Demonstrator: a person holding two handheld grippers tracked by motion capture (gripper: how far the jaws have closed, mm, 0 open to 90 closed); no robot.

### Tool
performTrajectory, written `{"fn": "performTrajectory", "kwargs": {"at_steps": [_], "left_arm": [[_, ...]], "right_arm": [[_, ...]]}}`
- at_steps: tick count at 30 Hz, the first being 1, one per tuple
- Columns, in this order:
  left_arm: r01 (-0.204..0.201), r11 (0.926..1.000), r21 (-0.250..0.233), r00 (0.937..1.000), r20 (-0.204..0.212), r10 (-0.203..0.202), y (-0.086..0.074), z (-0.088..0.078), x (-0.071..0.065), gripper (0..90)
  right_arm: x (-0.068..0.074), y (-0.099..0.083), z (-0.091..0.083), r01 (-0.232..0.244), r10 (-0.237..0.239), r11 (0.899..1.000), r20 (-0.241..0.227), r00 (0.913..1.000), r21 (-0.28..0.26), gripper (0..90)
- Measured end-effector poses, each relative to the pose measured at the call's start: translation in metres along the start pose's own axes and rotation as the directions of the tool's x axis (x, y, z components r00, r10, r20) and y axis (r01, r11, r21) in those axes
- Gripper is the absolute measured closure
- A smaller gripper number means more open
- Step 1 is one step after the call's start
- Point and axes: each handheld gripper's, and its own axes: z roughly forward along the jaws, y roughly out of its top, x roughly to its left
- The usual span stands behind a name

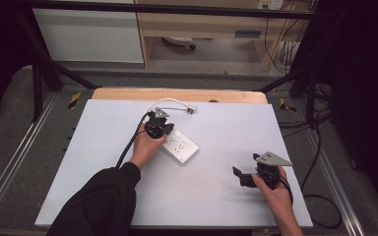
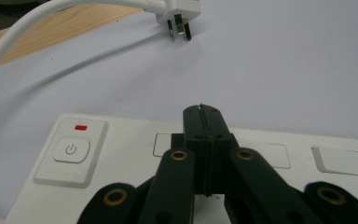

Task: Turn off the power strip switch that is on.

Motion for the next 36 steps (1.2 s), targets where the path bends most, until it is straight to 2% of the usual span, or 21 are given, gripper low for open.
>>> {"fn": "performTrajectory", "kwargs": {"at_steps": [3, 5, 10, 22, 36], "left_arm": [[-0.001, 1.0000, -0.005, 1.0000, -0.009, 0.001, -0.001, 0.000, -0.002, 90.0], [-0.005, 1.0000, -0.001, 0.9999, 0.012, 0.005, -0.002, 0.001, -0.004, 90.0], [-0.020, 0.9998, -0.009, 0.9998, 0.008, 0.020, -0.001, 0.004, -0.011, 90.0], [0.023, 0.9992, -0.031, 0.9993, 0.029, -0.022, -0.003, 0.004, -0.006, 90.0], [0.022, 0.9987, -0.046, 0.9994, 0.027, -0.020, 0.000, 0.000, -0.005, 90.0]], "right_arm": [[0.000, 0.000, 0.000, -0.002, 0.002, 1.000, 0.000, 1.0000, 0.000, 4.5], [0.000, 0.000, 0.000, 0.002, -0.002, 1.000, 0.000, 1.0000, 0.001, 4.5], [0.001, 0.000, 0.001, 0.001, -0.001, 1.000, -0.003, 1.0000, 0.004, 4.5], [0.001, 0.000, 0.001, 0.000, 0.001, 1.000, -0.008, 1.0000, 0.004, 4.4], [0.000, 0.000, 0.001, -0.003, 0.003, 1.000, -0.007, 1.0000, 0.002, 4.4]]}}
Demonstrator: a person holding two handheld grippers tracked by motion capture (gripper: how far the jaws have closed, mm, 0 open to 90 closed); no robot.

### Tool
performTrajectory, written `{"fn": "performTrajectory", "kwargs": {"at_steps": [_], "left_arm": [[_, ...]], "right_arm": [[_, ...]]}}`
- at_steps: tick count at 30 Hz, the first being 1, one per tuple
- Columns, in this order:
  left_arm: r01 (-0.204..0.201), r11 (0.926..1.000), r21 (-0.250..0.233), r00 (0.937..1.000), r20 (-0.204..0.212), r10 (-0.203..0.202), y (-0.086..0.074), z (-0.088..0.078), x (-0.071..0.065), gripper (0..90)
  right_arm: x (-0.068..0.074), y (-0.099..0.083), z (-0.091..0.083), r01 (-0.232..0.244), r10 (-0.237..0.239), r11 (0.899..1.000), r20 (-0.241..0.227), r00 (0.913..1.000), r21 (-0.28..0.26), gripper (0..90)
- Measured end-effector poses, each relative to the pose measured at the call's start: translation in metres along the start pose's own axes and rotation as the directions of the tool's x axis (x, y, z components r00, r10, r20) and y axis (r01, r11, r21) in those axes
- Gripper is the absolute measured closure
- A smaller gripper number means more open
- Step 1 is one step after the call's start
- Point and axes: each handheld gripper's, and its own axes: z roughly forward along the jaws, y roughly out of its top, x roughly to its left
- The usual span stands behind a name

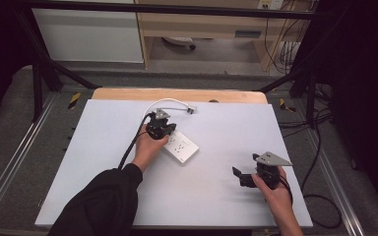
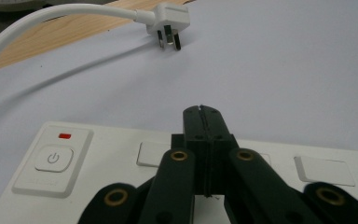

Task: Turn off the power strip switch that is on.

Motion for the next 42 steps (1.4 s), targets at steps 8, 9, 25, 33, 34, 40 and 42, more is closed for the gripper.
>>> {"fn": "performTrajectory", "kwargs": {"at_steps": [8, 9, 25, 33, 34, 40, 42], "left_arm": [[0.001, 0.9999, -0.014, 0.9999, -0.013, -0.001, 0.002, -0.004, 0.002, 90.0], [0.001, 0.9999, -0.013, 0.9999, -0.010, -0.001, 0.002, -0.004, 0.002, 90.0], [0.009, 0.9990, -0.043, 0.9999, -0.009, -0.010, 0.005, -0.009, 0.000, 82.1], [0.014, 0.9982, -0.059, 0.9999, 0.002, -0.014, 0.007, -0.011, -0.003, 64.9], [0.016, 0.9979, -0.063, 0.9999, 0.004, -0.016, 0.008, -0.011, -0.004, 62.2], [0.010, 0.9971, -0.075, 0.9999, 0.012, -0.010, 0.010, -0.014, -0.007, 50.0], [0.010, 0.9973, -0.073, 0.9998, 0.019, -0.009, 0.010, -0.014, -0.009, 44.9]], "right_arm": [[0.000, 0.000, 0.000, 0.002, -0.002, 1.000, 0.000, 1.0000, 0.000, 4.4], [0.000, 0.000, 0.000, 0.002, -0.002, 1.000, 0.000, 1.0000, -0.001, 4.4], [0.000, 0.000, 0.000, 0.003, -0.003, 1.000, 0.002, 1.0000, -0.001, 4.4], [0.000, 0.000, -0.001, 0.004, -0.004, 1.000, 0.002, 1.0000, -0.002, 4.4], [0.000, 0.000, -0.001, 0.005, -0.005, 1.000, 0.001, 1.0000, -0.002, 4.4], [0.000, 0.000, 0.000, 0.007, -0.007, 1.000, 0.001, 1.0000, 0.000, 4.4], [0.000, 0.000, -0.001, 0.006, -0.006, 1.000, 0.001, 1.0000, -0.001, 4.3]]}}
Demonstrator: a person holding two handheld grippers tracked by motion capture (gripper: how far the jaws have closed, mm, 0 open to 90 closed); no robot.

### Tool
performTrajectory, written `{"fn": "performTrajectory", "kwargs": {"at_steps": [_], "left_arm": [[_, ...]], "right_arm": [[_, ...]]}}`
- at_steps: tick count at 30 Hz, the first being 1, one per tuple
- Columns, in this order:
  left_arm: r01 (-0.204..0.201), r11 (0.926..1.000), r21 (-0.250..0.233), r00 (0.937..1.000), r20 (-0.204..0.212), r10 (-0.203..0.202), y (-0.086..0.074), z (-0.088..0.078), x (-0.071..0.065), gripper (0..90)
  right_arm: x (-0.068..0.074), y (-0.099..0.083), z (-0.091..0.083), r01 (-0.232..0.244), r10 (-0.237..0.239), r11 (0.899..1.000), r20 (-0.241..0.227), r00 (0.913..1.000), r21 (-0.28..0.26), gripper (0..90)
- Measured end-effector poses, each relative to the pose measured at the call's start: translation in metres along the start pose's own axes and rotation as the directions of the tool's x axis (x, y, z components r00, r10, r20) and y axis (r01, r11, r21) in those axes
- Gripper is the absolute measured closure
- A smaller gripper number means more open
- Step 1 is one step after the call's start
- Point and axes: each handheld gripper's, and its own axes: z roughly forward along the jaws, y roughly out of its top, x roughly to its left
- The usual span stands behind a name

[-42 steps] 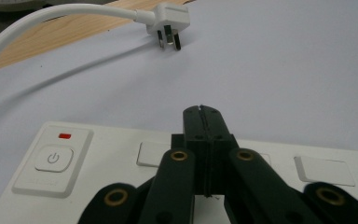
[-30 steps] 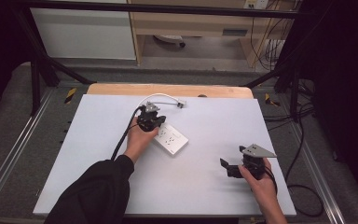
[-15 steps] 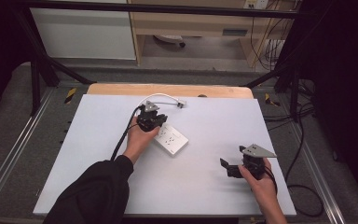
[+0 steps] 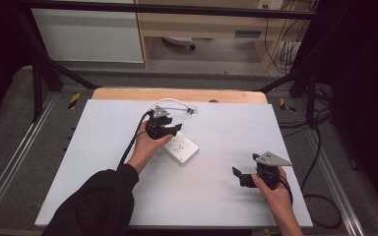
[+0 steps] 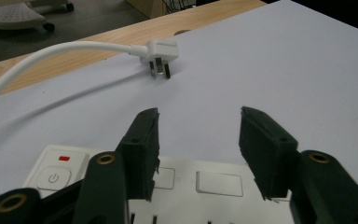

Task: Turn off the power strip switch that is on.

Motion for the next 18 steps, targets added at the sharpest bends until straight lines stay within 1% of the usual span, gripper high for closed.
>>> {"fn": "performTrajectory", "kwargs": {"at_steps": [1, 5, 9, 13, 16, 18], "left_arm": [[-0.002, 1.0000, 0.001, 1.0000, -0.001, 0.002, 0.000, -0.001, 0.000, 41.8], [0.015, 0.9999, -0.001, 0.9999, 0.009, -0.015, 0.002, -0.002, -0.003, 26.1], [0.030, 0.9995, -0.006, 0.9995, 0.009, -0.030, 0.004, -0.006, -0.005, 14.0], [0.028, 0.9995, -0.017, 0.9995, 0.016, -0.028, 0.006, -0.012, -0.007, 10.9], [0.033, 0.9991, -0.028, 0.9991, 0.028, -0.032, 0.008, -0.015, -0.009, 10.4], [0.045, 0.9985, -0.030, 0.9985, 0.034, -0.044, 0.010, -0.018, -0.011, 10.5]], "right_arm": [[0.000, 0.000, 0.000, 0.001, -0.001, 1.000, 0.000, 1.0000, 0.000, 4.3], [0.000, 0.000, 0.000, 0.001, -0.001, 1.000, -0.001, 1.0000, 0.001, 4.3], [0.000, 0.000, 0.000, -0.001, 0.001, 1.000, -0.001, 1.0000, 0.001, 4.2], [0.000, 0.000, 0.000, -0.001, 0.001, 1.000, -0.001, 1.0000, 0.001, 4.2], [0.001, 0.000, 0.000, -0.002, 0.002, 1.000, -0.002, 1.0000, 0.002, 4.1], [0.000, 0.000, 0.000, -0.004, 0.004, 1.000, -0.003, 1.0000, 0.002, 4.1]]}}
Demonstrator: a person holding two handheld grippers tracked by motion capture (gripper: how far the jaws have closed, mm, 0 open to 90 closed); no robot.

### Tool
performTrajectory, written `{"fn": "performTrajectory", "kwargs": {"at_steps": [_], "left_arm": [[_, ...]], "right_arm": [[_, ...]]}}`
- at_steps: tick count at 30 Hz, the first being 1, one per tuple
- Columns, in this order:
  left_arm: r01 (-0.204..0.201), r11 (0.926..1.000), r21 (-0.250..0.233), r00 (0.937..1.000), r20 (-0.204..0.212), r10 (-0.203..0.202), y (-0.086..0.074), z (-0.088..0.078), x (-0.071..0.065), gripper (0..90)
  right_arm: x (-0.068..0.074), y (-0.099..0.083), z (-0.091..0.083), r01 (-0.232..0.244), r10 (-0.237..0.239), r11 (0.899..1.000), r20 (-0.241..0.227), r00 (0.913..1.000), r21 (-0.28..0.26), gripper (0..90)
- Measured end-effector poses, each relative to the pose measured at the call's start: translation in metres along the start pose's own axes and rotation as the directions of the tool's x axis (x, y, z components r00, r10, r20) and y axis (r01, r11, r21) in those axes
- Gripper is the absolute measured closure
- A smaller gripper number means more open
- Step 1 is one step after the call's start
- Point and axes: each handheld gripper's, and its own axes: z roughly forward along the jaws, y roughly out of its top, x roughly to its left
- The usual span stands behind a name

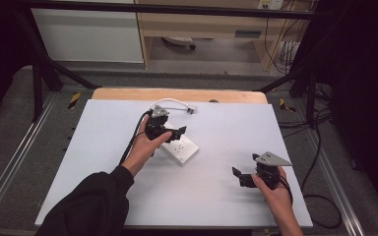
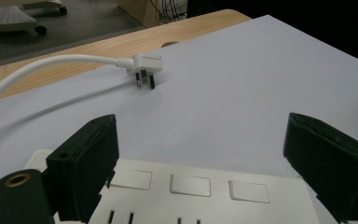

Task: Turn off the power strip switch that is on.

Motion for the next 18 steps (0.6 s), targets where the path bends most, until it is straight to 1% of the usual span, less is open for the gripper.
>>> {"fn": "performTrajectory", "kwargs": {"at_steps": [4, 8, 10, 13, 18], "left_arm": [[0.000, 1.0000, -0.001, 1.0000, 0.009, 0.000, 0.002, -0.006, -0.003, 10.6], [-0.002, 1.0000, -0.002, 1.0000, 0.008, 0.002, 0.005, -0.014, -0.006, 10.6], [-0.005, 0.9999, -0.011, 1.0000, 0.008, 0.005, 0.006, -0.018, -0.007, 10.6], [0.005, 0.9996, -0.028, 0.9999, 0.013, -0.005, 0.006, -0.025, -0.007, 9.8], [0.006, 0.9989, -0.047, 0.9998, 0.017, -0.005, 0.007, -0.037, -0.006, 9.0]], "right_arm": [[0.000, 0.000, 0.000, -0.005, 0.005, 1.000, 0.000, 1.0000, -0.002, 3.7], [0.000, 0.000, 0.000, -0.010, 0.010, 1.000, -0.001, 0.9999, 0.002, 3.1], [0.000, 0.000, 0.000, -0.012, 0.012, 1.000, -0.003, 0.9999, 0.001, 3.0], [-0.001, 0.000, 0.000, -0.007, 0.007, 1.000, -0.008, 0.9999, 0.000, 2.6], [0.000, 0.000, 0.001, -0.013, 0.013, 1.000, -0.013, 0.9998, 0.001, 2.6]]}}
